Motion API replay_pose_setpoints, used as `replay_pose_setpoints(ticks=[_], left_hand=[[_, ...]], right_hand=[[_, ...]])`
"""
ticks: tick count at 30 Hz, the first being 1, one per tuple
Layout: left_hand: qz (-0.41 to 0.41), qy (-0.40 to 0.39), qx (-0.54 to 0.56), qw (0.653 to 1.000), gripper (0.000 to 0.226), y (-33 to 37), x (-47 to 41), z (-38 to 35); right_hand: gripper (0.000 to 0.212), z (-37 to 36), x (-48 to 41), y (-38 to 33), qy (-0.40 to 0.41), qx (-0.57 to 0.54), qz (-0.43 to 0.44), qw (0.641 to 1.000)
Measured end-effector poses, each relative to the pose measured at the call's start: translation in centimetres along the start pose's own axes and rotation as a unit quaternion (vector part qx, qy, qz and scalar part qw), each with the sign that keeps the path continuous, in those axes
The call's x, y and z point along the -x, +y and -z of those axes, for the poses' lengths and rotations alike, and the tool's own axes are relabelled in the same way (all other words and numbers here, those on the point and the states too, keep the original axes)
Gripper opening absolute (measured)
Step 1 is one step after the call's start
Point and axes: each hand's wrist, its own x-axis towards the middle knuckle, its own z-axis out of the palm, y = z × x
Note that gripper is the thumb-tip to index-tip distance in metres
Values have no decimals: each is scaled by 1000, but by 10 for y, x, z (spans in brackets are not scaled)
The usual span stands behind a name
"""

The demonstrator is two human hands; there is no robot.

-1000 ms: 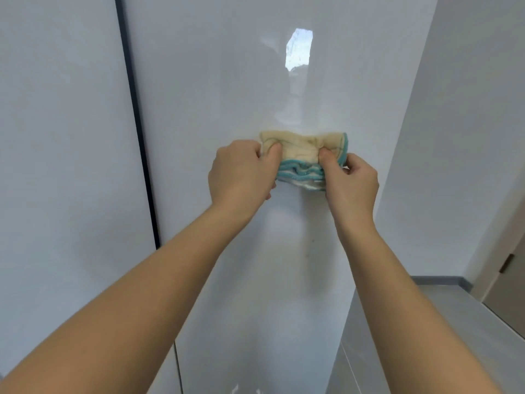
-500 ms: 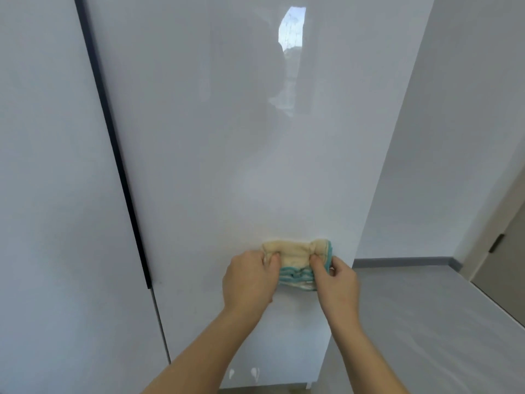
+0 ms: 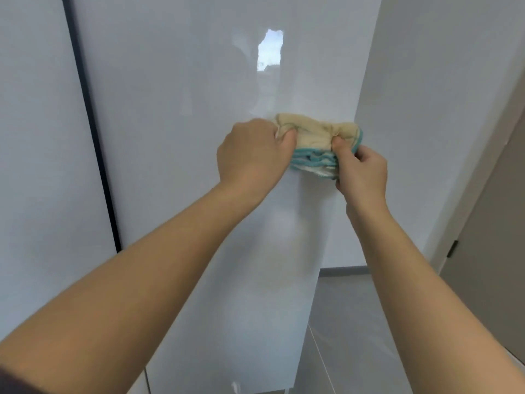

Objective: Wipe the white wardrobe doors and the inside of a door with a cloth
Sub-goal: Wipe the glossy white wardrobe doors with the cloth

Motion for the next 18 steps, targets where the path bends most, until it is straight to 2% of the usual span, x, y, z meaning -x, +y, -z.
replay_pose_setpoints(ticks=[4,7,10,18], left_hand=[[-6,3,-51,999,39,25,-35,3],[-25,-12,-150,988,31,23,-30,-8],[-36,-28,-186,981,32,11,-12,-21],[46,-178,-170,968,39,-40,82,-70]], right_hand=[[32,4,-29,-30,-3,14,4,1000],[31,3,-32,-19,-26,43,-35,998],[31,5,-25,1,-38,38,-63,997],[37,27,35,111,-73,99,-148,981]])
